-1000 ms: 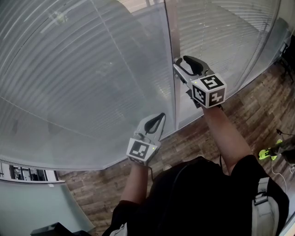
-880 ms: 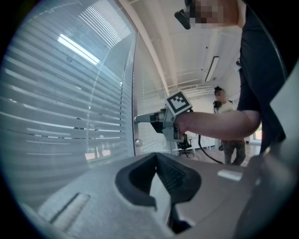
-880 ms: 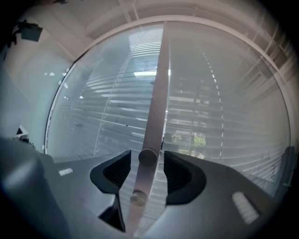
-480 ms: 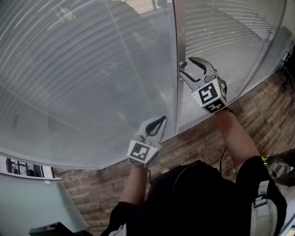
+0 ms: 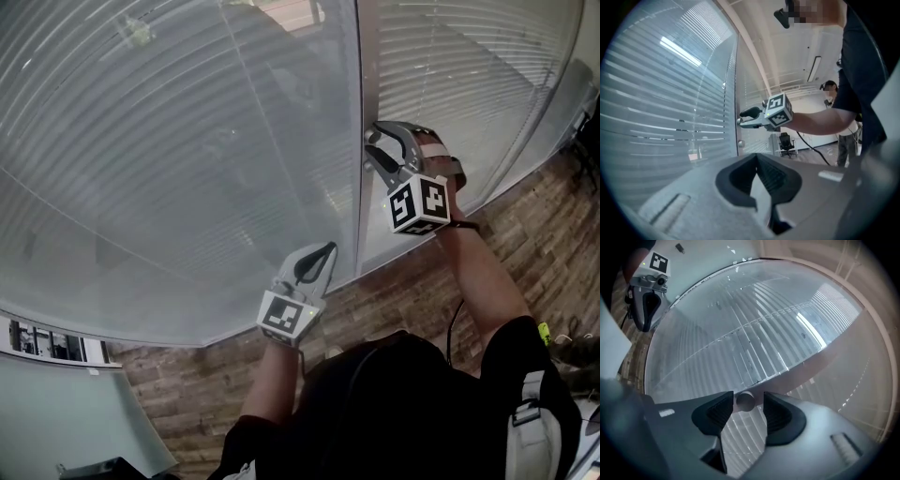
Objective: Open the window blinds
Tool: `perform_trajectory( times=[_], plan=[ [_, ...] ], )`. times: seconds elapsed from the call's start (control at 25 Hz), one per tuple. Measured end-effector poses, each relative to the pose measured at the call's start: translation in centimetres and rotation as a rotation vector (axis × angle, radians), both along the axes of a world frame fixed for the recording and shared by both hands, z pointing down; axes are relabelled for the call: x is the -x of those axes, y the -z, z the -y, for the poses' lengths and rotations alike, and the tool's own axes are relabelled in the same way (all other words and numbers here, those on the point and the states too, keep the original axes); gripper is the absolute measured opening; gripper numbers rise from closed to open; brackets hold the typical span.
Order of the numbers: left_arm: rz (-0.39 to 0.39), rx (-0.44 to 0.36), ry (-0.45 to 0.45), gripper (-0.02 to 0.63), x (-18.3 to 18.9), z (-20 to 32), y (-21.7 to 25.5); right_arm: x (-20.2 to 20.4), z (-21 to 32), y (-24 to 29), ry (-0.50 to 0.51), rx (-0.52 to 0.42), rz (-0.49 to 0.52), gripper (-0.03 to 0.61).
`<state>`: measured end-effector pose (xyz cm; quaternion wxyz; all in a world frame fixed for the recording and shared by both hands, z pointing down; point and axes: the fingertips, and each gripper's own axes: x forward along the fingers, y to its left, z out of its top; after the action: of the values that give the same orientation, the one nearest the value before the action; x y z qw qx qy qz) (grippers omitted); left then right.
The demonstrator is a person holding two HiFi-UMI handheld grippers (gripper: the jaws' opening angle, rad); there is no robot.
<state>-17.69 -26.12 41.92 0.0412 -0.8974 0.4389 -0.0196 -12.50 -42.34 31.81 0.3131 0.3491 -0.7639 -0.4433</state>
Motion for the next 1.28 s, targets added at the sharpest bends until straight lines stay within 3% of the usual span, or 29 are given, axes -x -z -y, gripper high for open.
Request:
perform_trajectory(
  times=[0.12, 0.24, 0.64, 1.12, 1.28],
  plan=[
    [-0.004, 0.008, 0.0, 0.003, -0.05, -0.06, 0.12, 0.07, 0.22, -0.41, -0.009, -0.016, -0.037, 0.186],
    [0.008, 0.01, -0.002, 0.004, -0.04, -0.06, 0.27, 0.05, 0.41, -0.75, -0.021, -0.044, -0.083, 0.128],
    [0.001, -0.008, 0.0, 0.004, 0.13, 0.56, 0.12, 0.02, 0.61, -0.69, -0.028, -0.06, -0.067, 0.127],
    [-0.005, -0.005, -0.016, 0.004, -0.42, 0.66, 0.44, -0.34, 0.65, -0.12, -0.038, 0.163, 0.278, 0.126],
    [-0.007, 0.037, -0.001, 0.003, -0.04, 0.42, 0.16, -0.55, 0.71, 0.15, -0.028, 0.264, 0.432, 0.127]
  ],
)
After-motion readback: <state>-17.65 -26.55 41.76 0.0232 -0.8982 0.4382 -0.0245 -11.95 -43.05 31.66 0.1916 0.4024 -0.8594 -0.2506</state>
